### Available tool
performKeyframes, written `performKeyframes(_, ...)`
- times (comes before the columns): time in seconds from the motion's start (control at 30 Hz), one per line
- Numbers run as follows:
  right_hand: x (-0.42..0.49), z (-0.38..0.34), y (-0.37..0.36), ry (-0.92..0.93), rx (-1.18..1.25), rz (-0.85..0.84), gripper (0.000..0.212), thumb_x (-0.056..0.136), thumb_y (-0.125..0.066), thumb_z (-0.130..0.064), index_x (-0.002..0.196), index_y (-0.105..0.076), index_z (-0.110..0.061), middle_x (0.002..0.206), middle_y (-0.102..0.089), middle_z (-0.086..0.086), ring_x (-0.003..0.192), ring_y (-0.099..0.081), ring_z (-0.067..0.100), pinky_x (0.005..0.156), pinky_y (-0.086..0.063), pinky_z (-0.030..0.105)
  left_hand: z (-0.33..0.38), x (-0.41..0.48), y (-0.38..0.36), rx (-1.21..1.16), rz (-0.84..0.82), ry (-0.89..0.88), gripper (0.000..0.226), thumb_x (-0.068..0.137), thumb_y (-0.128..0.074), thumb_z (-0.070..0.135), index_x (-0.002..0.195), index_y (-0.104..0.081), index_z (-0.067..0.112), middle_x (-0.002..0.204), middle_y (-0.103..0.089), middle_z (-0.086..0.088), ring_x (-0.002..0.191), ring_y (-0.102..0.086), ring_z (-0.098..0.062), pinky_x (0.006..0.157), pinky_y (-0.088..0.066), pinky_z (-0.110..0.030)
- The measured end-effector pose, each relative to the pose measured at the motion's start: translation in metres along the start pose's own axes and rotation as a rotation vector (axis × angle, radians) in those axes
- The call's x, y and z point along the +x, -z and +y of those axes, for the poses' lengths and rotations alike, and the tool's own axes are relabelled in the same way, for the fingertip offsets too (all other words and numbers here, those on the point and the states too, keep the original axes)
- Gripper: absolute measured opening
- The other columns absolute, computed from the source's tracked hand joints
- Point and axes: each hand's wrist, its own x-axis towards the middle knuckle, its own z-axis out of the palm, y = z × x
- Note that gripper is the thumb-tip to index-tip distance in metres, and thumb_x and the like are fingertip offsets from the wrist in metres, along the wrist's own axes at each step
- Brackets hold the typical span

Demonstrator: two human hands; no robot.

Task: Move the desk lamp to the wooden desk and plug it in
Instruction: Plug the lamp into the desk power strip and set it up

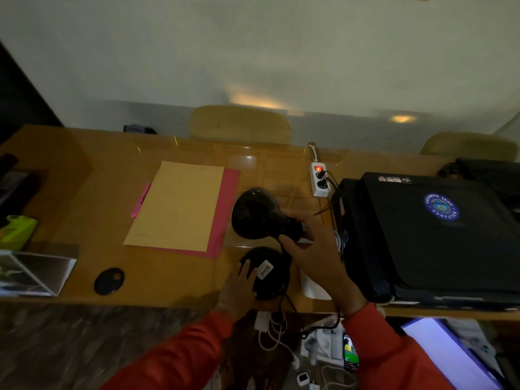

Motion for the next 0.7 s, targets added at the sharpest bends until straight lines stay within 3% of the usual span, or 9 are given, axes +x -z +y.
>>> performKeyframes(0.2,0.002,0.002,-0.005,-0.027,0.001,-0.01,0.041,0.08,-0.071,-0.013,0.118,-0.058,-0.012,0.111,-0.061,0.005,0.103,-0.06,0.021,0.085,-0.055,0.044,-0.001,0.004,-0.004,0.112,-0.005,-0.006,0.066,0.099,-0.037,0.039,0.149,-0.004,0.014,0.162,0.002,-0.009,0.148,0.004,-0.027,0.119,-0.017,-0.035)
performKeyframes(0.3,0.006,0.006,-0.012,-0.009,-0.017,0.001,0.043,0.08,-0.071,-0.016,0.121,-0.057,-0.013,0.115,-0.062,0.009,0.102,-0.057,0.015,0.085,-0.053,0.028,0.0,0.008,-0.001,0.07,-0.021,0.012,0.069,0.095,-0.046,0.039,0.149,-0.009,0.015,0.161,-0.005,-0.006,0.148,-0.004,-0.026,0.118,-0.023,-0.036)
performKeyframes(0.4,0.005,0.011,-0.014,0.025,-0.013,-0.01,0.049,0.081,-0.07,-0.016,0.127,-0.052,-0.018,0.119,-0.06,0.005,0.103,-0.053,0.004,0.084,-0.048,0.016,0.001,0.011,0.004,0.038,-0.037,0.057,0.08,0.092,-0.052,0.04,0.149,-0.002,0.015,0.161,-0.006,-0.005,0.146,-0.011,-0.026,0.112,-0.031,-0.034)
performKeyframes(0.5,0.0,0.016,-0.016,0.024,0.03,-0.047,0.06,0.083,-0.067,-0.019,0.134,-0.04,-0.033,0.122,-0.055,-0.003,0.106,-0.051,-0.003,0.084,-0.045,0.005,0.002,0.014,0.005,0.067,-0.048,0.071,0.087,0.09,-0.054,0.043,0.149,0.003,0.014,0.16,-0.007,-0.008,0.143,-0.017,-0.03,0.107,-0.038,-0.034)
performKeyframes(0.6,-0.007,0.029,-0.021,-0.098,0.136,-0.074,0.069,0.082,-0.065,-0.015,0.13,-0.032,-0.051,0.123,-0.057,-0.007,0.107,-0.057,-0.001,0.085,-0.051,0.014,0.003,0.015,0.005,0.068,-0.05,0.089,0.087,0.089,-0.057,0.042,0.15,0.0,0.015,0.159,-0.009,-0.009,0.141,-0.021,-0.033,0.106,-0.042,-0.036)
performKeyframes(0.7,-0.02,0.058,-0.028,-0.26,0.022,-0.123,0.058,0.083,-0.063,-0.011,0.135,-0.041,-0.023,0.125,-0.058,0.002,0.113,-0.057,0.01,0.095,-0.051,0.031,0.004,0.015,0.004,0.024,-0.036,0.097,0.088,0.088,-0.061,0.036,0.15,-0.002,0.016,0.158,-0.012,-0.009,0.14,-0.022,-0.035,0.106,-0.043,-0.038)
